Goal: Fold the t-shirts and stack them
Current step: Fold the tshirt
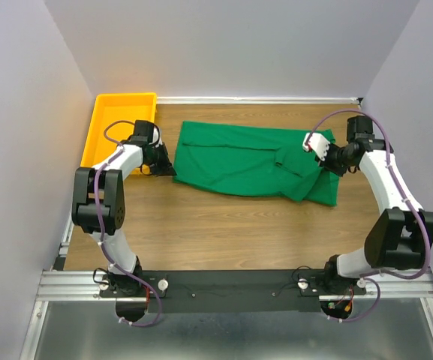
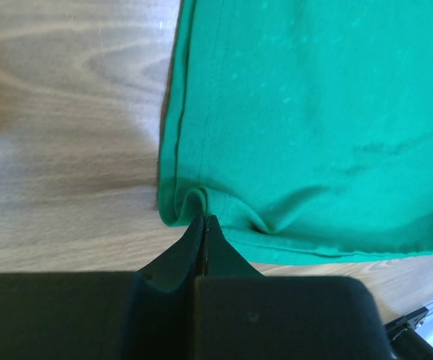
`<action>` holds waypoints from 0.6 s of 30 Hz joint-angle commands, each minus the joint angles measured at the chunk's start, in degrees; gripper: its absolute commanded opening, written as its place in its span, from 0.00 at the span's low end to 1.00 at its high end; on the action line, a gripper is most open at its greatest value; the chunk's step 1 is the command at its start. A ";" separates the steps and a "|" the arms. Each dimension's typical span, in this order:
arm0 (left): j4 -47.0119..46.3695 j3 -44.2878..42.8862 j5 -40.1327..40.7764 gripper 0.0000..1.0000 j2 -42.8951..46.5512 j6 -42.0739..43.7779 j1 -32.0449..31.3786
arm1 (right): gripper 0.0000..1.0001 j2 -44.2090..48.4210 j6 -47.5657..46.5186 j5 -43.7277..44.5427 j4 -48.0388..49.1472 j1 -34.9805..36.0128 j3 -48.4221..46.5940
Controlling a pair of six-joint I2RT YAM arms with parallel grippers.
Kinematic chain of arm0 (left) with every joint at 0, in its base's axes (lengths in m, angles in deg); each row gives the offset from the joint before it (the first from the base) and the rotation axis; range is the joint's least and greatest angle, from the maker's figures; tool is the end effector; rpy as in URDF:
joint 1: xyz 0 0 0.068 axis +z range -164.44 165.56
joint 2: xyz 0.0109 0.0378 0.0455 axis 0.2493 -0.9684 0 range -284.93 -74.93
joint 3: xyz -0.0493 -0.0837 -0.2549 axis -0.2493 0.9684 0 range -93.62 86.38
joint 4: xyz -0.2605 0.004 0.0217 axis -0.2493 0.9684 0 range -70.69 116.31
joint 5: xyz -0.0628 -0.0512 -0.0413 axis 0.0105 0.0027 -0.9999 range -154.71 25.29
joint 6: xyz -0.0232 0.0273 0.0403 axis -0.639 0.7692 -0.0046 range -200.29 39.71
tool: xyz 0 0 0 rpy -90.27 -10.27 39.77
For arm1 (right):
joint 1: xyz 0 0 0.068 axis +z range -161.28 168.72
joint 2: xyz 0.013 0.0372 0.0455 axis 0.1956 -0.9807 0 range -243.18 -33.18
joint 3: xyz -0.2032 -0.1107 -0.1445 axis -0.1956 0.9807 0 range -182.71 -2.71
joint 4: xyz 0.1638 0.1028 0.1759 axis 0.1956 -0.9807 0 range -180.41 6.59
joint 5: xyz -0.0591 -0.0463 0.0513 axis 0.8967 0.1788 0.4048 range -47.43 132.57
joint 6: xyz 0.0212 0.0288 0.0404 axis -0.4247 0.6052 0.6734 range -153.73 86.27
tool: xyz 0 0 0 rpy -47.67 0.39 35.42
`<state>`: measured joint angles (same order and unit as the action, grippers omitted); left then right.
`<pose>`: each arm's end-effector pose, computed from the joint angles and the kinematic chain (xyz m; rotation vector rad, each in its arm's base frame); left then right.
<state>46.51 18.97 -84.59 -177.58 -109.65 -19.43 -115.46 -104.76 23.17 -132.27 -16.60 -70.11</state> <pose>0.3598 -0.0436 0.1834 -0.4583 2.6746 -0.6500 0.2842 -0.0145 0.2736 -1.4844 2.1091 -0.0251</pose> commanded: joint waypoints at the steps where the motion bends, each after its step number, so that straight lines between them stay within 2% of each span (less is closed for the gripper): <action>1: 1.10 -2.10 1.69 0.00 -0.97 0.89 -0.02 | 0.01 -2.88 -0.61 -2.57 2.19 -0.30 -3.88; 8: 2.24 -3.33 2.56 0.00 -1.68 0.71 -0.10 | 0.01 -8.06 -0.08 -1.70 4.39 -0.30 -7.13; 14: 3.73 -4.04 2.74 0.00 0.95 -0.52 -0.02 | 0.01 -11.14 1.06 -1.26 6.32 -0.30 -9.59; 18: 4.26 -1.59 2.04 0.00 3.15 -1.74 -0.10 | 0.01 -12.90 1.85 -1.69 7.11 -0.30 -11.08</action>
<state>49.26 16.41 -83.32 -178.10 -110.24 -19.43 -126.65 -104.08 22.34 -127.49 -16.60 -78.30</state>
